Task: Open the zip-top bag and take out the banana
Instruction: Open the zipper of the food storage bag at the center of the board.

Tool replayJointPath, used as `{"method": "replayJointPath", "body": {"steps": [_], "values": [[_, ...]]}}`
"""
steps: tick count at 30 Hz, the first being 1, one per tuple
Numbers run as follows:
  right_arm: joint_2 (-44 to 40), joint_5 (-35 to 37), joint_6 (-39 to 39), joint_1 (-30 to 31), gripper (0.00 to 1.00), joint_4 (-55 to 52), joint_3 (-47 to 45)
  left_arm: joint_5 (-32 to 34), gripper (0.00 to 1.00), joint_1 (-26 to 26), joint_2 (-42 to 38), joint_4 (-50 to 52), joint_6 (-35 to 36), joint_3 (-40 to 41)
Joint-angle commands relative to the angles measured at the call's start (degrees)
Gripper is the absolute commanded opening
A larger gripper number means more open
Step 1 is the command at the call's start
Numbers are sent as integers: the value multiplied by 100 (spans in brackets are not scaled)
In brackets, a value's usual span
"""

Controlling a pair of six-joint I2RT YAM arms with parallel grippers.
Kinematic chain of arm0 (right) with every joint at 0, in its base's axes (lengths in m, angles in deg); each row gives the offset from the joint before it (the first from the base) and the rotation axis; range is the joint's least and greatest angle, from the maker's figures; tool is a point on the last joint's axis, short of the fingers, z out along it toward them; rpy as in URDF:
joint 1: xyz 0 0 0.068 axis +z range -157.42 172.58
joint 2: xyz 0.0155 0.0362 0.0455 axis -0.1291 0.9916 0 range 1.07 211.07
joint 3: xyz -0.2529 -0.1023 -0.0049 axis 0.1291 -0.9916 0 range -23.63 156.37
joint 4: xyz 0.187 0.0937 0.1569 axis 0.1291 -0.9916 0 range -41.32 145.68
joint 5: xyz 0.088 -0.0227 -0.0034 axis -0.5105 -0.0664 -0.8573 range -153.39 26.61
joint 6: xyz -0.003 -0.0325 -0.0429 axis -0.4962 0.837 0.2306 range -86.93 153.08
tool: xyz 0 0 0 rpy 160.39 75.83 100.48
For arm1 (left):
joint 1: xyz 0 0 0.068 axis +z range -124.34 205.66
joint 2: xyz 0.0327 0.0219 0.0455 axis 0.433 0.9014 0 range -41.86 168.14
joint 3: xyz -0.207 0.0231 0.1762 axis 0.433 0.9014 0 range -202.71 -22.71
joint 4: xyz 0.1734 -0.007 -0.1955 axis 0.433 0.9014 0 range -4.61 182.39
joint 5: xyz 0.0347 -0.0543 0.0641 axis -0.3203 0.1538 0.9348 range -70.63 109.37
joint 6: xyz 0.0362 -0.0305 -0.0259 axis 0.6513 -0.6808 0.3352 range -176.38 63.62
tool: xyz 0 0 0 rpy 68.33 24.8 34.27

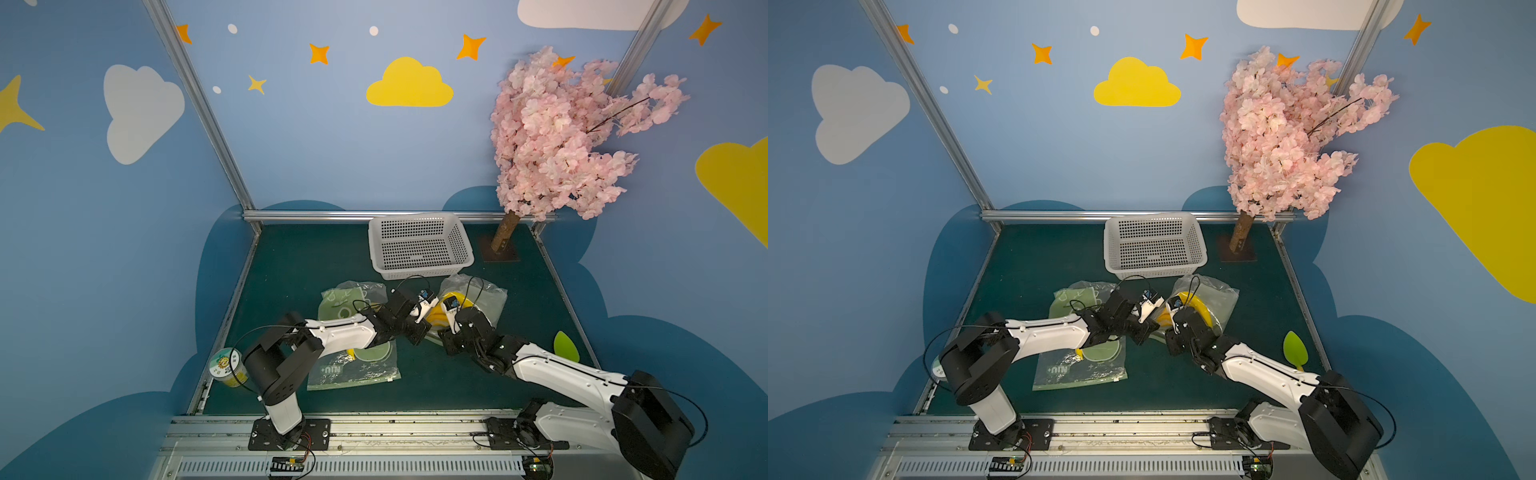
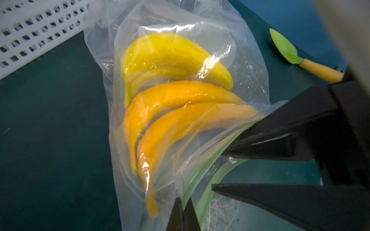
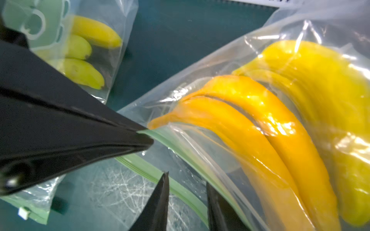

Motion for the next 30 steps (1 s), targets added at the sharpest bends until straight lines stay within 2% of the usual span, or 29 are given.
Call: {"method": "replayJointPath", "body": {"steps": [1,7,12,15,18,20,22,25,30], "values": [[14,451,-204,-116,33,-515,-67,-402,3,11,-67,-373,-381,64],[-58,545,-438,-822,35,-387,-204,-499,3,-143,15,-828,-730,201],[227,569,-204,-1163,40,-108,-80,-549,3,-231,89,-913,-803,165],[403,236,30,-1332,42,318,-44,-565,3,-287,118,-1008,-868,192],[542,-337,176,-1356,43,390,121,-441,3,-284,127,-1008,-869,226],[663,-863,270,-1355,46,135,287,-413,3,-260,129,-1005,-867,261],[829,-1363,683,-1340,48,-305,501,-416,3,-218,139,-955,-831,262],[946,-1627,827,-1253,50,-319,503,-429,3,-132,135,-864,-775,271],[1131,-1332,807,-1226,55,-528,779,-496,3,14,46,-784,-701,338]]}}
